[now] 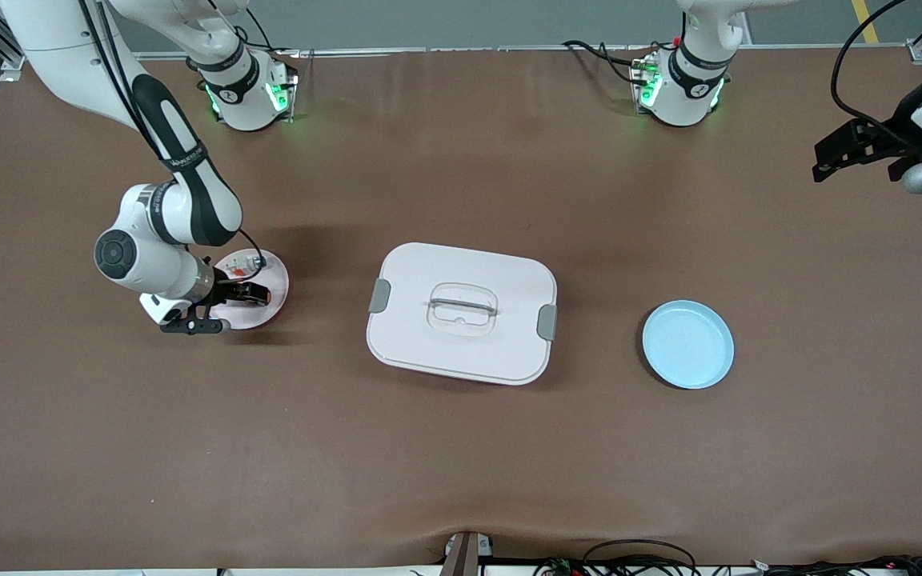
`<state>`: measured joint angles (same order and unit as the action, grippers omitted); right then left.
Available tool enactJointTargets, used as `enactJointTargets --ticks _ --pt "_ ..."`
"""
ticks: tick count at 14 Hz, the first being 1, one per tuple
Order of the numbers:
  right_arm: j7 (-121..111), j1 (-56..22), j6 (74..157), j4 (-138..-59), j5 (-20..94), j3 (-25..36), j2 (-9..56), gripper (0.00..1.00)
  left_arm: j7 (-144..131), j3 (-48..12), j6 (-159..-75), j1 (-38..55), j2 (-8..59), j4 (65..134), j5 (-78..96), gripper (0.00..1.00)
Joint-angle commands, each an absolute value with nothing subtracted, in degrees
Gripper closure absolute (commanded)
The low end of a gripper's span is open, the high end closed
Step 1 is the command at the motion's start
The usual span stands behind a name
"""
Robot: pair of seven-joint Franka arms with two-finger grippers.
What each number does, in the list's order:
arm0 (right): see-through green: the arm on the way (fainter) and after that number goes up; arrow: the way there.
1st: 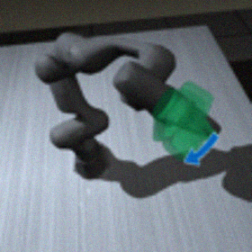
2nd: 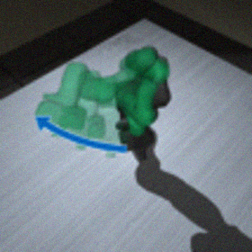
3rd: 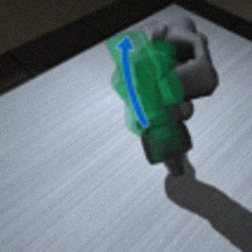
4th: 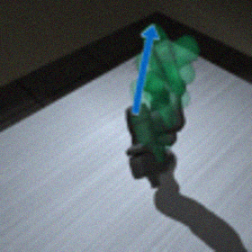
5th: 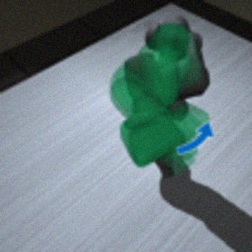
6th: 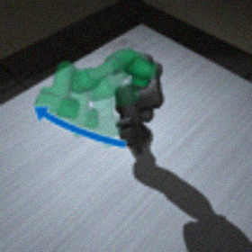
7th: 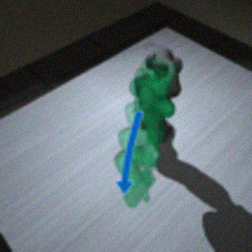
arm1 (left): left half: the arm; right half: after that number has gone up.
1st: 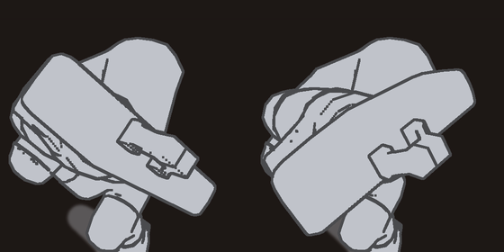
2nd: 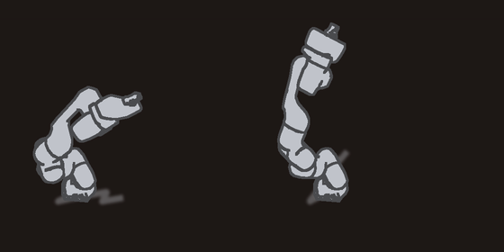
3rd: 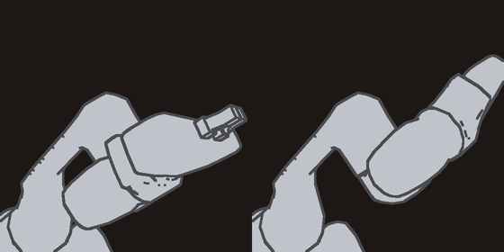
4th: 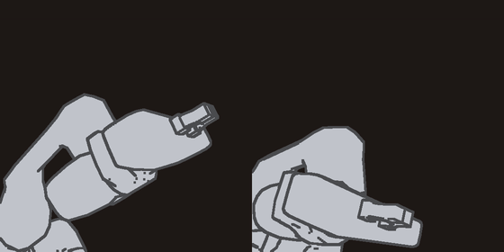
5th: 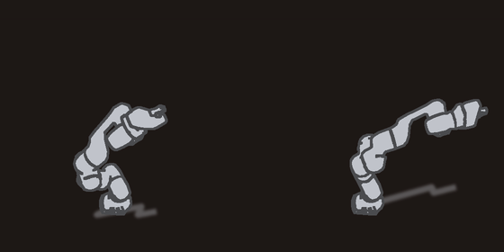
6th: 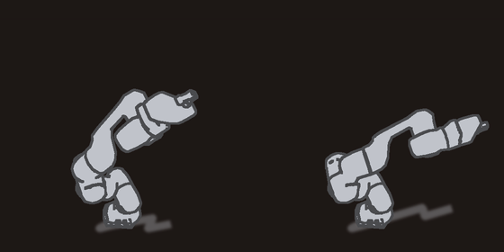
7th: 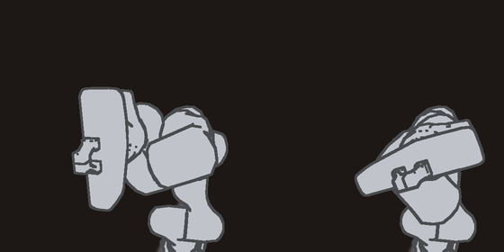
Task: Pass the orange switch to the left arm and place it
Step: 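Close the right gripper on the orange switch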
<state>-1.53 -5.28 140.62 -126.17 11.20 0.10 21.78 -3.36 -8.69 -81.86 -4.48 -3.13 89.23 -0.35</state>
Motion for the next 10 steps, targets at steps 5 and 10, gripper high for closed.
enactJointTargets --ticks 5,10 --pt "-0.53 -6.68 142.99 -127.17 12.22 0.00 22.06 0.00 -2.81 -8.88 -81.04 -4.66 -2.99 88.59 -0.88 0.00" --pt "-1.06 -6.59 145.71 -128.93 12.13 0.00 22.32 0.00 -2.81 -8.88 -81.12 -4.66 -2.90 88.59 -0.88 0.00"
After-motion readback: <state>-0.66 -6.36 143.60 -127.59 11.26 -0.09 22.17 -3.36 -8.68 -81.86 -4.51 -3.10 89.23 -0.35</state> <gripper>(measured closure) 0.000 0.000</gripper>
